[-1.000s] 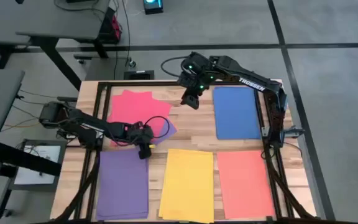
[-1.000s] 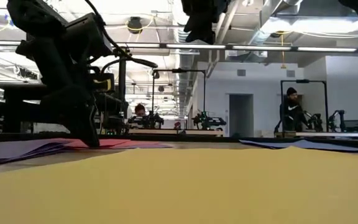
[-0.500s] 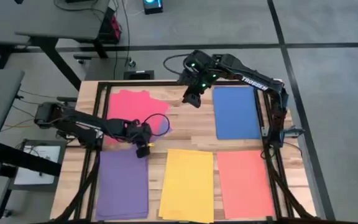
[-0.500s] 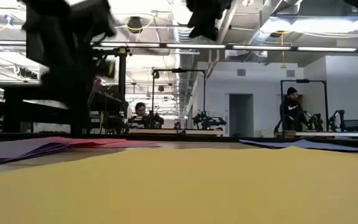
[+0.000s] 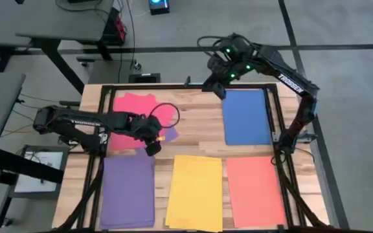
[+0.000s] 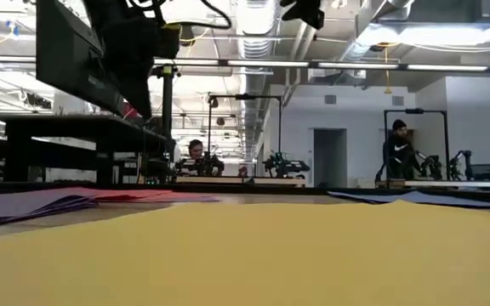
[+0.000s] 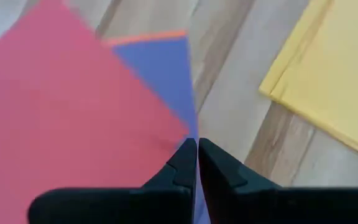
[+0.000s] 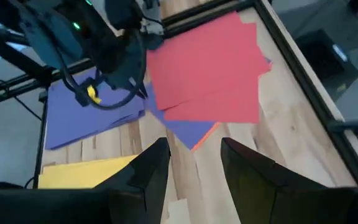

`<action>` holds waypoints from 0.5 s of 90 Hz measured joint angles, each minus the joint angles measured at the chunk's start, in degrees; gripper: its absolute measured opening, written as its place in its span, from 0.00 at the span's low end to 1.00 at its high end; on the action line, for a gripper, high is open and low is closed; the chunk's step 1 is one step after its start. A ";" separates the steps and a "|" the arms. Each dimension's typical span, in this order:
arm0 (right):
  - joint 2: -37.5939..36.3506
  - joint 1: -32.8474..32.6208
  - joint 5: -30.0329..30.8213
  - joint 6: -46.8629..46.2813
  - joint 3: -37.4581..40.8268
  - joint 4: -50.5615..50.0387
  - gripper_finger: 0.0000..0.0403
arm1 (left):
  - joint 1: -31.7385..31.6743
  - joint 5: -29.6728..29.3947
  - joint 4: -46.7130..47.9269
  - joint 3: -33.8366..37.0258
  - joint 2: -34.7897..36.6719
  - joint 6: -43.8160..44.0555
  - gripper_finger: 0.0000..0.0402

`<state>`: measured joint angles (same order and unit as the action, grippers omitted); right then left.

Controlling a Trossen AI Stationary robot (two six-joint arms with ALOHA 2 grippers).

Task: Organize paper
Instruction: Put the pink paper to the top center of the table

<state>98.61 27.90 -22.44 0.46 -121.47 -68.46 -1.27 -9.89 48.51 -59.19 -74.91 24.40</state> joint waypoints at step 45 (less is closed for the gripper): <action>14.04 -6.62 -1.29 -22.88 14.27 25.15 0.34 | -13.72 8.71 7.95 12.59 14.12 0.81 0.30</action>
<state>112.64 21.27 -23.73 -22.42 -107.20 -43.31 -15.00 -1.18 56.46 -46.60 -60.79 25.22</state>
